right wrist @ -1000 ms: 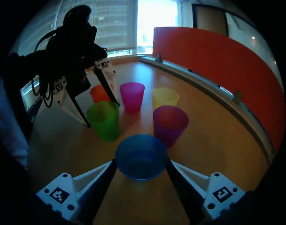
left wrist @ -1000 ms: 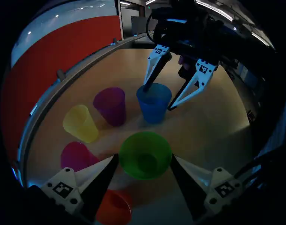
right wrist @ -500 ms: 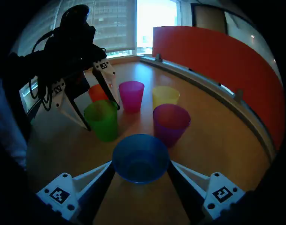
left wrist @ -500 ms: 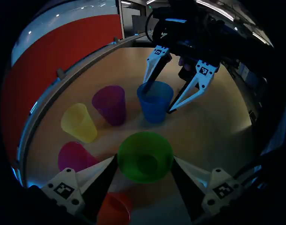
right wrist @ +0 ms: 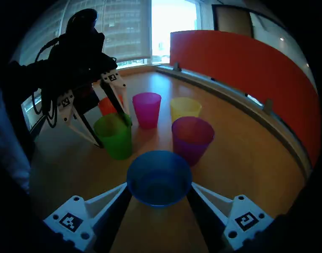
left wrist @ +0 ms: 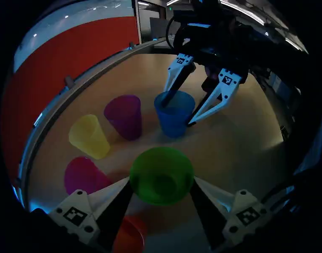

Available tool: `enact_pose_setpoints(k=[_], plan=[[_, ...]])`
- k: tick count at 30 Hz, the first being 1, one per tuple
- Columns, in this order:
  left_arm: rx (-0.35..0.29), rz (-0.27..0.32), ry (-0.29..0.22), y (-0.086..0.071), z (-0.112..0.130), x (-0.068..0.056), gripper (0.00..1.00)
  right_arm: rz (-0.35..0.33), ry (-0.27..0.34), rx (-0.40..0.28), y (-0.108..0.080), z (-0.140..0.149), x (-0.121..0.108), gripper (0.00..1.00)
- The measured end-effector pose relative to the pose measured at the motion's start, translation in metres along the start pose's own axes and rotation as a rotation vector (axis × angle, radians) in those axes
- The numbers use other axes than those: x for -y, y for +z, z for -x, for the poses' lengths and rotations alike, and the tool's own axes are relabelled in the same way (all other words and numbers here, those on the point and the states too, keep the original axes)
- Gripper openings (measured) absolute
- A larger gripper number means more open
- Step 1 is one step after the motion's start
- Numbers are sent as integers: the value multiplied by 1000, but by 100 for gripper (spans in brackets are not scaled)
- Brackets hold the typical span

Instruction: Pour water

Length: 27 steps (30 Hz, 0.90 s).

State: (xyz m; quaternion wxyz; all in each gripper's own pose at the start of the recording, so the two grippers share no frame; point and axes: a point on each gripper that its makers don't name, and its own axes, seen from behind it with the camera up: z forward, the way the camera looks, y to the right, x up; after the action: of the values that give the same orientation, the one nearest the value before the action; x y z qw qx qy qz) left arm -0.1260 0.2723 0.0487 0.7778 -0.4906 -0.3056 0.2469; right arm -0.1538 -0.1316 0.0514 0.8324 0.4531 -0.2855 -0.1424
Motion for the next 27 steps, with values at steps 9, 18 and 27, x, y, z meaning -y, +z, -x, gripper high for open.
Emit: enact_pose_setpoints(k=[9,18,27], plan=[[-20,-8,-5,-9,-5,1,86,3,12,-42,-6,-13,3,88],[-59,-41,-9,-30,-15,5,86,27,13,-97,-23,-40,5,88],[-130,-105,-43,-64,-25,12,86,64,5,-172,-45,-75,12,88]])
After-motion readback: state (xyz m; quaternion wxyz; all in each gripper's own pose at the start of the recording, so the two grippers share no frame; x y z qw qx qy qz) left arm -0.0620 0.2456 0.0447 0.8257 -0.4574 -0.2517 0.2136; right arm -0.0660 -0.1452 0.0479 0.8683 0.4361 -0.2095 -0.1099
